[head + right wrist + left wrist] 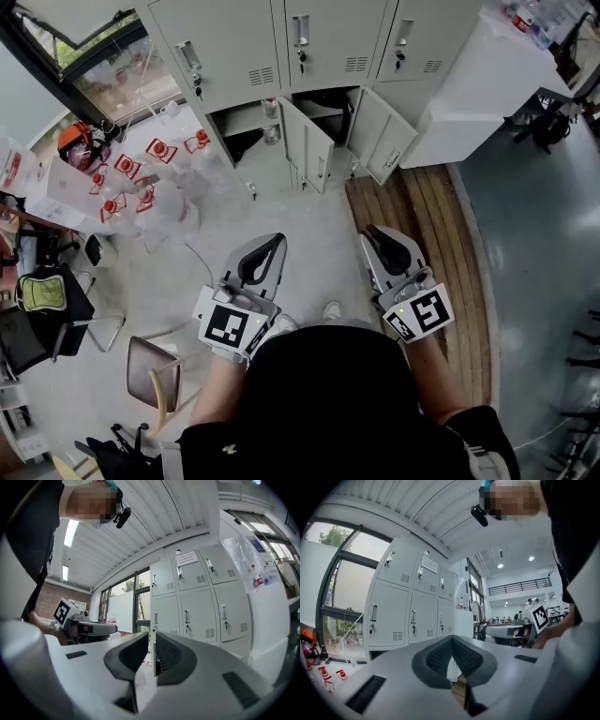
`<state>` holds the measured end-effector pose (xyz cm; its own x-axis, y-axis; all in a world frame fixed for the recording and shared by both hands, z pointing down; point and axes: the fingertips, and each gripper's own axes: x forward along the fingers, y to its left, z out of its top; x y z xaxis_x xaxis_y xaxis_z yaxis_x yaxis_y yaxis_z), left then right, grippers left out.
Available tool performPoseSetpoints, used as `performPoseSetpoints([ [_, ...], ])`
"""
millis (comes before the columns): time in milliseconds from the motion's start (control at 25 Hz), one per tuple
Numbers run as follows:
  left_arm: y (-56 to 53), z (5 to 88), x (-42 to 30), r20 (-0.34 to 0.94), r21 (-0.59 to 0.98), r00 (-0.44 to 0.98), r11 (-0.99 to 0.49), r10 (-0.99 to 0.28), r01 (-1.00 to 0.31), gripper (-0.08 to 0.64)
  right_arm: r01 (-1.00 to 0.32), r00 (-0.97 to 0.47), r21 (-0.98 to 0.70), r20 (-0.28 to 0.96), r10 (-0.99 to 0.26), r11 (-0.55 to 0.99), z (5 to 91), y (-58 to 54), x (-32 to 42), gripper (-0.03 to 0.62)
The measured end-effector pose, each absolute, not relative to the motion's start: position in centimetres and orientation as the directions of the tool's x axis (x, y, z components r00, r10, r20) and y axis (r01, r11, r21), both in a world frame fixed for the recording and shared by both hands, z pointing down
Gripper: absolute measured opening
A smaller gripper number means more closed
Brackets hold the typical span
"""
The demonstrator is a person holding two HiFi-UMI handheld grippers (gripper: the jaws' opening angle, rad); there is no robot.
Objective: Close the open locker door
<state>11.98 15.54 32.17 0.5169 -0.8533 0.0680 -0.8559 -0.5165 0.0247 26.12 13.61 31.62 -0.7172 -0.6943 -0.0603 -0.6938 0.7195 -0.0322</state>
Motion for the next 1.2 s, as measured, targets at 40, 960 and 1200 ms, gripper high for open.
performPoseSetpoints([
  [40,15.6,32.2,12.2,0.055,0.029,0.521,-0.52,-0.852,-0.853,0.02,-0.693,-0.718,-0.032,-0.06,-0.694,0.72,31.6,13.5,26.3,0.063],
  [960,11.7,34.6,15.9,0.117,0.024,0.446,-0.446,-0.887,-0.895,0.02,-0.642,-0.758,-0.095,-0.076,-0.648,0.761,33.7,8.6,30.5,0.063],
  [1200,9.2,35.7,14.3,0.131,0.045,0.451,-0.449,-0.883,-0.892,0.02,-0.63,-0.768,-0.113,-0.055,-0.638,0.768,34.4,5.9,28.5,0.063],
])
